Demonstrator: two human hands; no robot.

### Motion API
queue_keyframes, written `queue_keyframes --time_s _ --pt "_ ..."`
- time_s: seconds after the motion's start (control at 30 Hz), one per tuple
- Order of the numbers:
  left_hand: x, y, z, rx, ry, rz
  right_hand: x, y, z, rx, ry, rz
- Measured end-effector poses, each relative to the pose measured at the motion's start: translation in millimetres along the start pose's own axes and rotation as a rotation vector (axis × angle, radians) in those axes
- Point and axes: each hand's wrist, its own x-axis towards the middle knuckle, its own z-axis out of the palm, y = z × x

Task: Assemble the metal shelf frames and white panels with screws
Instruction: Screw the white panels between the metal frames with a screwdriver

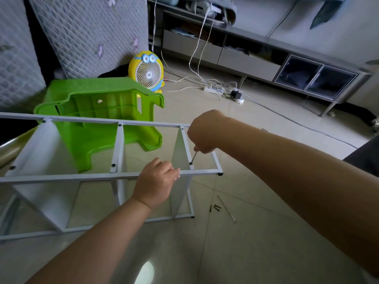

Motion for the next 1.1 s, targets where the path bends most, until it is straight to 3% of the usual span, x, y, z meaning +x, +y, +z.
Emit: queue_keyframes --time_s 0.33,0.63,0.8,0.97,1.1 --pt "1 1 0 -0.026 -0.009 -0.025 20 4 -2 0.263 -0.191 0.136" --pt "2 1 -2 -0.019 -0.031 -0.101 -11 19 23 0.120 -0.022 -0.046" --pt "2 2 -3 -0.011 -0.027 -0.113 -20 17 22 -0.082 0.191 -0.158" --pt "3 4 -7 -0.023 -0.055 -0.111 -20 4 9 -0.207 0.196 -0.188" --pt "1 6 -8 -0.022 -0.083 -0.117 -12 -1 0 -0.100 0.169 -0.140"
